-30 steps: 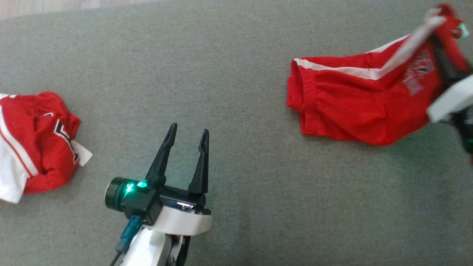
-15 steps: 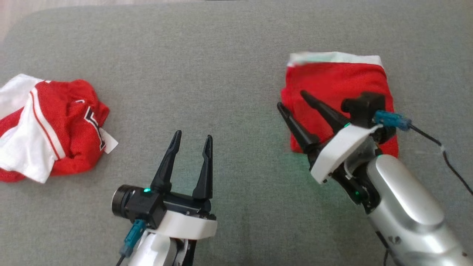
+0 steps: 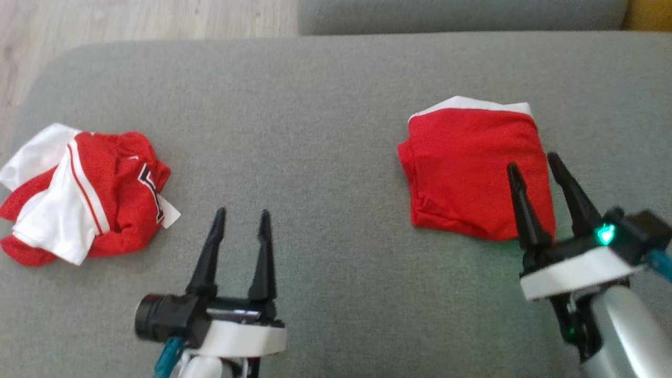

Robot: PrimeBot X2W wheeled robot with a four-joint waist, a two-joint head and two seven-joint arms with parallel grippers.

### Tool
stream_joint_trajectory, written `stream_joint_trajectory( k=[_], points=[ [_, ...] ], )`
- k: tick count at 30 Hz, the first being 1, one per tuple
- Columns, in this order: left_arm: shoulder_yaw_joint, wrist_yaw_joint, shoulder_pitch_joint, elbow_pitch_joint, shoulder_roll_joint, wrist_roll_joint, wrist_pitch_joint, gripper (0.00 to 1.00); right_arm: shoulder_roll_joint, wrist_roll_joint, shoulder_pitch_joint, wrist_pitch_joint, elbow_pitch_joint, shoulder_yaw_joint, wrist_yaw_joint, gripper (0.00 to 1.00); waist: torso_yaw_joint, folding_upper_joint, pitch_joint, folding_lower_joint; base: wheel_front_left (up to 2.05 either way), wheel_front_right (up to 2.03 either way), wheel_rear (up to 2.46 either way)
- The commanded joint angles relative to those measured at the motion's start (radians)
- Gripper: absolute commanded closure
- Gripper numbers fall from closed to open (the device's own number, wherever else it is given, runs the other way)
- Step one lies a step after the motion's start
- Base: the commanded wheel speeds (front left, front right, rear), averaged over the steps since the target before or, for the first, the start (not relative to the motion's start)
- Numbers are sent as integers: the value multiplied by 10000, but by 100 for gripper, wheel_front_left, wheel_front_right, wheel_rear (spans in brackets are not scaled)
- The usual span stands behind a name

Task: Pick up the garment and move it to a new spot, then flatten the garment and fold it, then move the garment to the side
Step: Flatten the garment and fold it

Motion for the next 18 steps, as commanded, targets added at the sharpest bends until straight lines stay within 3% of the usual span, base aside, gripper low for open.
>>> stream_joint_trajectory(
  k=[1,7,12,18],
  points=[
    [442,101,16,-394,-3,120,-51,0,37,-266,58,-238,-269,129,-7,0,-119,0,-247,1,0,0,0],
    [1221,318,945,-703,-3,528,-51,0,249,-1667,969,-619,168,-189,-7,0,-217,0,-973,1,0,0,0],
    [1658,173,1598,-743,-3,939,-51,0,906,-2174,1825,-626,-125,-864,-7,0,-192,0,-1469,1,0,0,0],
    [1972,59,2010,-694,-3,1018,-51,0,1186,-2620,2262,-628,-194,-929,-7,0,-212,0,-1716,1,0,0,0]
  ],
)
